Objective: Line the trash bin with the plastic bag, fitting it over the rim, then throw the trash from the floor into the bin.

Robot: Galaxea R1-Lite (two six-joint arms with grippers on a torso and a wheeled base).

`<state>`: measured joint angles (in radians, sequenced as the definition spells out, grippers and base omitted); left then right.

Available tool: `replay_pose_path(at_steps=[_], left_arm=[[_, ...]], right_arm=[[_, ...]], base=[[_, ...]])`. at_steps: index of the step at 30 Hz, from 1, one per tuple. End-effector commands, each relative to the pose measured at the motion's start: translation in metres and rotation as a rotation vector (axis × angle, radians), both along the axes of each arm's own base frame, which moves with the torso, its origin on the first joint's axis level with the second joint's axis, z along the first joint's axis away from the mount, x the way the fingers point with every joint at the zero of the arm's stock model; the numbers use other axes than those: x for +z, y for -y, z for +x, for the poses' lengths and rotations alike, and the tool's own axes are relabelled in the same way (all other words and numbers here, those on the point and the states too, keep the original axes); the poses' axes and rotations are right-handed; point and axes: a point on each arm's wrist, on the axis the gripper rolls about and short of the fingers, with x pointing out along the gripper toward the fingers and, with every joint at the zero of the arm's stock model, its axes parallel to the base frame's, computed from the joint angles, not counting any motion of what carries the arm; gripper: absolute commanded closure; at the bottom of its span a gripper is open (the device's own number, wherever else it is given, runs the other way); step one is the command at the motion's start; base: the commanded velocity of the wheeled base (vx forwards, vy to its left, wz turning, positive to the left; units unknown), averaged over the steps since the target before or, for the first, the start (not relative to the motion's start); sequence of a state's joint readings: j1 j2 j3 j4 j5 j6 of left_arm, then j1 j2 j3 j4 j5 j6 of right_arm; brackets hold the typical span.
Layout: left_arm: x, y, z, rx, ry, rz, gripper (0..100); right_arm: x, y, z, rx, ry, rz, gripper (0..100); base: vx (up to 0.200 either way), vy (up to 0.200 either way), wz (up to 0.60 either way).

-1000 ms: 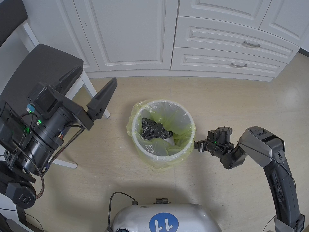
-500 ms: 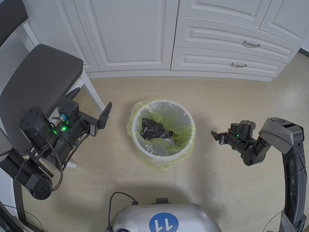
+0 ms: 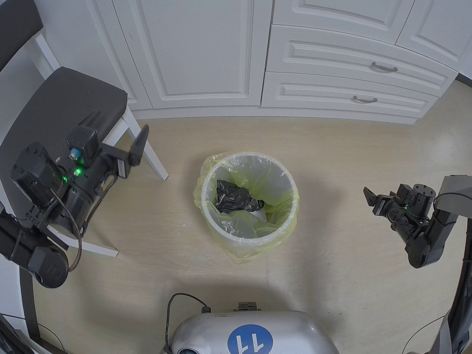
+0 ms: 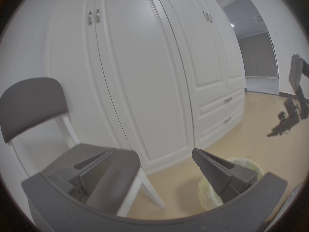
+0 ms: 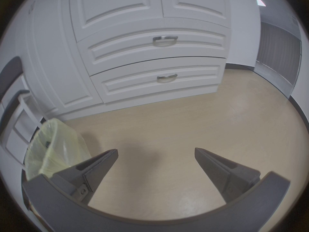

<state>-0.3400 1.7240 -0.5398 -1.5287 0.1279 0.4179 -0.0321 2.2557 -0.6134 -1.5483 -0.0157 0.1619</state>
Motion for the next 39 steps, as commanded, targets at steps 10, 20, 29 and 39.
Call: replay_pose_path(at_steps=[10,20,29,39], left_arm=[[0.121,-0.052,-0.123,0.002,0.385,-0.238,0],[0.099,-0.08,-0.154,0.057,0.173,-0.424,0],[0.096,-0.089,-0.187,0.17,0.221,-0.494,0],[0.075,-0.095,-0.258,0.24,0.16,-0.505,0]], right_arm=[[0.138,-0.035,-0.101,0.014,0.382,0.047,0],[0.176,-0.024,-0.202,0.007,0.462,0.028,0],[0.19,-0.016,-0.286,0.023,0.444,0.027,0],[0.175,-0.009,-0.349,0.005,0.469,0.033,0]], base=[[0.0,0.0,0.0],[0.0,0.0,0.0],[0.0,0.0,0.0],[0.0,0.0,0.0]])
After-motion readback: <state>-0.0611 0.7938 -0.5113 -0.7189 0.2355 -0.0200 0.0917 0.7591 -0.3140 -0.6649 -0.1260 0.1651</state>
